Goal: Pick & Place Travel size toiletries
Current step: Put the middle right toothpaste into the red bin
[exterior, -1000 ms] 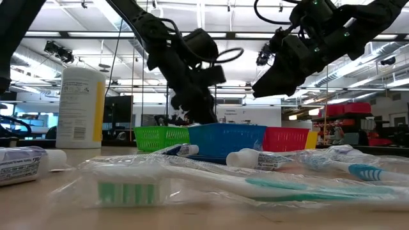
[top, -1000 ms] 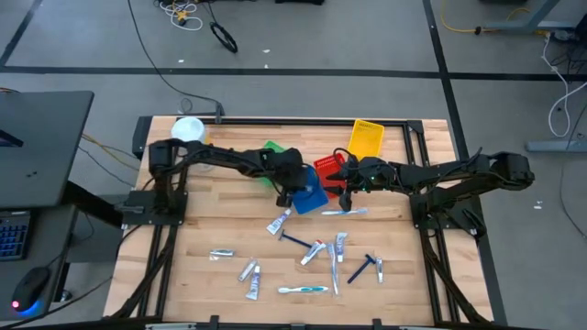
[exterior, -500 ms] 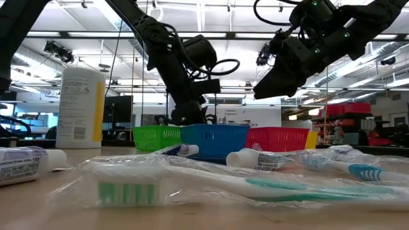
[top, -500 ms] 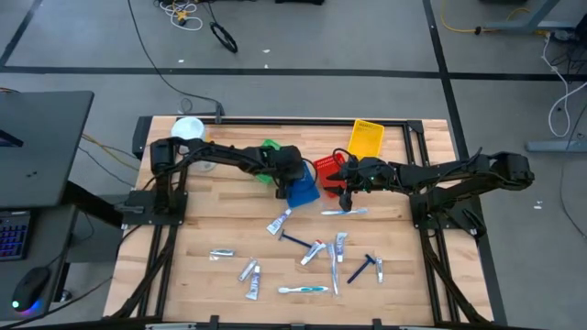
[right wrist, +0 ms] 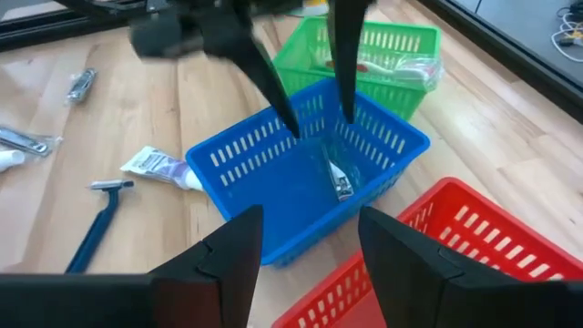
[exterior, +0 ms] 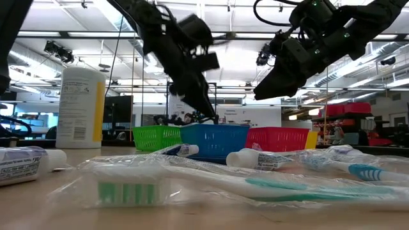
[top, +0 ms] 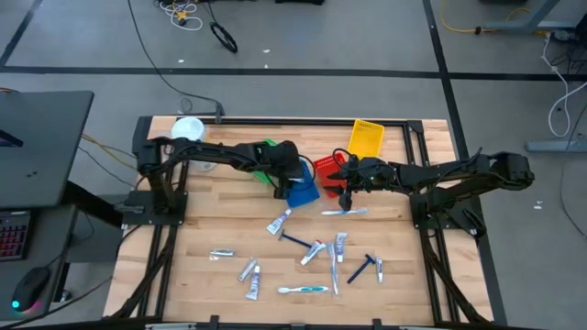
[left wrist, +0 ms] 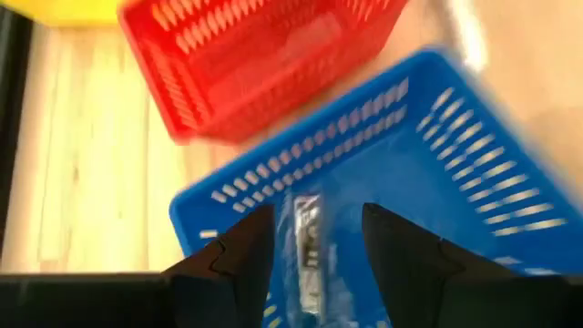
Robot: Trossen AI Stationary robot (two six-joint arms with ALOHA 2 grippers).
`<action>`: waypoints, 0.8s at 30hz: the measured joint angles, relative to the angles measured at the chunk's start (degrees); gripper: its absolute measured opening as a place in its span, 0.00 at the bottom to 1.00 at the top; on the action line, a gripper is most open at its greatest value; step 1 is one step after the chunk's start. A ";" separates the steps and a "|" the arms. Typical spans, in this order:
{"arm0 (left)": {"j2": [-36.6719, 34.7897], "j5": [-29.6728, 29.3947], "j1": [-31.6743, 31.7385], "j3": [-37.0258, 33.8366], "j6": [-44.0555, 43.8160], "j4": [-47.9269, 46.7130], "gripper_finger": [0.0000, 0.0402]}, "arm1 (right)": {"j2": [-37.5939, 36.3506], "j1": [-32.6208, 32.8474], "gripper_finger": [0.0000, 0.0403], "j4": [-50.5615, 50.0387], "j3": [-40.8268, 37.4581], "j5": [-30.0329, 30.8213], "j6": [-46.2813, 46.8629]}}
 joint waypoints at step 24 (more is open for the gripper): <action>-18.66 1.71 -6.89 -30.70 -25.61 22.81 0.44 | 0.00 10.29 0.48 -2.78 0.02 -4.69 10.91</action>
